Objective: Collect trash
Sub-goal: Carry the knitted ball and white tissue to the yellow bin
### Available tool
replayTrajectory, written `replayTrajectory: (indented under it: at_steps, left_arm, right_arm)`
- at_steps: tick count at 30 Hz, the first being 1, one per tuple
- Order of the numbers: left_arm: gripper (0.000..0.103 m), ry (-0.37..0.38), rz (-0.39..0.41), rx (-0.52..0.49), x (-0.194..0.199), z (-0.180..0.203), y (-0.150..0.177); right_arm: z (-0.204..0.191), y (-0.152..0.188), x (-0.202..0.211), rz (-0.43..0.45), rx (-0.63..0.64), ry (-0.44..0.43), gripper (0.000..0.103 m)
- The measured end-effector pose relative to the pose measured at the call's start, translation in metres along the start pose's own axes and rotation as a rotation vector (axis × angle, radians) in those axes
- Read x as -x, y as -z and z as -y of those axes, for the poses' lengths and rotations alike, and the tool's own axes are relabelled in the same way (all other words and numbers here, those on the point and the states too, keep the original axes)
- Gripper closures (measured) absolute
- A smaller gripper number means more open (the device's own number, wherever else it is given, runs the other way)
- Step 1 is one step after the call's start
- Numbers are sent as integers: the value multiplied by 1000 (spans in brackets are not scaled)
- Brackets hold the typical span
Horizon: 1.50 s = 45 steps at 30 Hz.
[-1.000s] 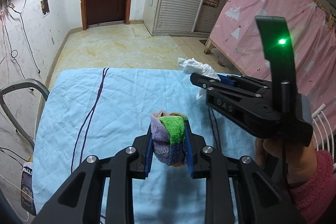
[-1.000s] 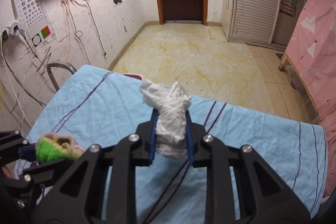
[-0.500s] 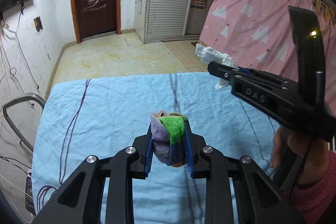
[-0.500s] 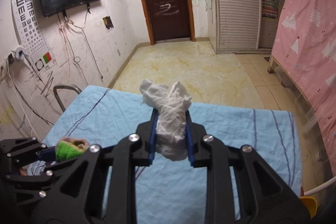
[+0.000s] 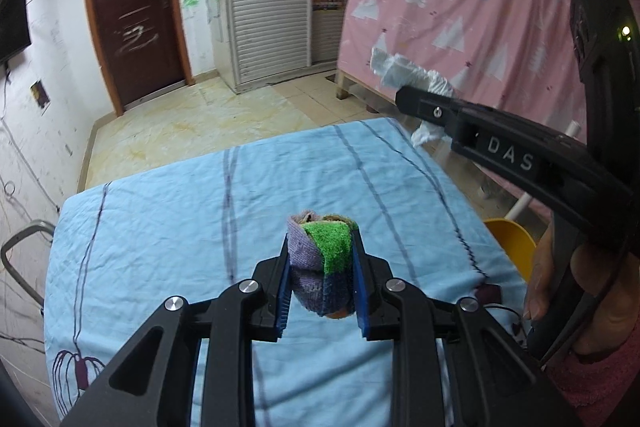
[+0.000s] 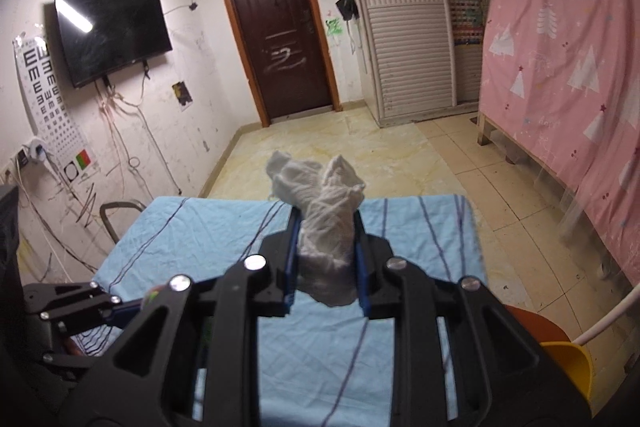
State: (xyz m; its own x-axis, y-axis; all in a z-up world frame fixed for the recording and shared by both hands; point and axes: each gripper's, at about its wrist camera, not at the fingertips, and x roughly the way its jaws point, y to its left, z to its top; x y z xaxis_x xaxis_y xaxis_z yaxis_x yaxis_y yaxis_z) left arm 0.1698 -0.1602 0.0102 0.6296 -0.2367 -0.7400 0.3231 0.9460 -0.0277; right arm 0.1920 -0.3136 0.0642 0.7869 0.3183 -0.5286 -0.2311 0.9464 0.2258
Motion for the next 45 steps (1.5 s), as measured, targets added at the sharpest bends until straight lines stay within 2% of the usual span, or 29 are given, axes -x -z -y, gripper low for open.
replayTrajectory:
  at_steps: [9,21,25,33,42,45]
  left_arm:
    - [86,39,-18,-110,-8,72,1]
    - [86,101,-41,-238,-21,162,3]
    - [86,151,-34,-266,-25,188,2]
    - [86,237,-52,-289,-47,224,5]
    - [86,292,-60,-334,-64,253,4]
    - [80,305,-85,-355,-71,260,6]
  right_arm:
    - [64,21,55,83,-108,62,81]
    - [150,63,104,127,-255,154,81]
    - [170,77,114,123,-283,182,81]
    - [203,105,122,97,-334,232,80]
    - [223,120,122,84,-381,264,79]
    - [225,123,123,84,-389,270,79]
